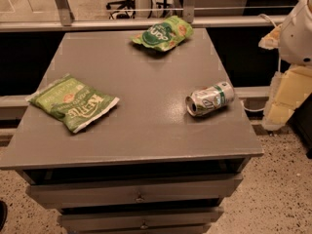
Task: Move green jalapeno chip bag near green rice chip bag
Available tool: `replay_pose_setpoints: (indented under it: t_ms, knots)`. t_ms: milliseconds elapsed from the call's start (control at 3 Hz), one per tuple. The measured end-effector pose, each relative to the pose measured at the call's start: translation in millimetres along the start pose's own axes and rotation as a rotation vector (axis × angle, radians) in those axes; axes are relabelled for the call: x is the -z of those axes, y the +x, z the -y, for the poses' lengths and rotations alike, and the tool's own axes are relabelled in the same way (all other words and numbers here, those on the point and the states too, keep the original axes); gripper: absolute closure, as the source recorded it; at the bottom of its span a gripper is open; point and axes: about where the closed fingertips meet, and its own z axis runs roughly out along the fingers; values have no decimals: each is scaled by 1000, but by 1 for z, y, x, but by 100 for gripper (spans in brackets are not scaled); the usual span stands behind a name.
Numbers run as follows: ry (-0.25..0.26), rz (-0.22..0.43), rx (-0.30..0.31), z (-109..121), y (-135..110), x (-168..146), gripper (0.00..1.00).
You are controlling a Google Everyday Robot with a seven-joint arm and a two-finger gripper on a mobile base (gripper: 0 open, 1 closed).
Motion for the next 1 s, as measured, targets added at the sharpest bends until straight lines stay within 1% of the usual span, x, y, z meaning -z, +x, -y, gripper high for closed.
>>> replay_pose_setpoints:
  t_ms: [333,667,1000]
  knots:
    - [3,3,1,0,-1,0,0]
    - [-18,76,30,-1,-51,-28,0]
    - [-68,197,61,-5,-129,-68,0]
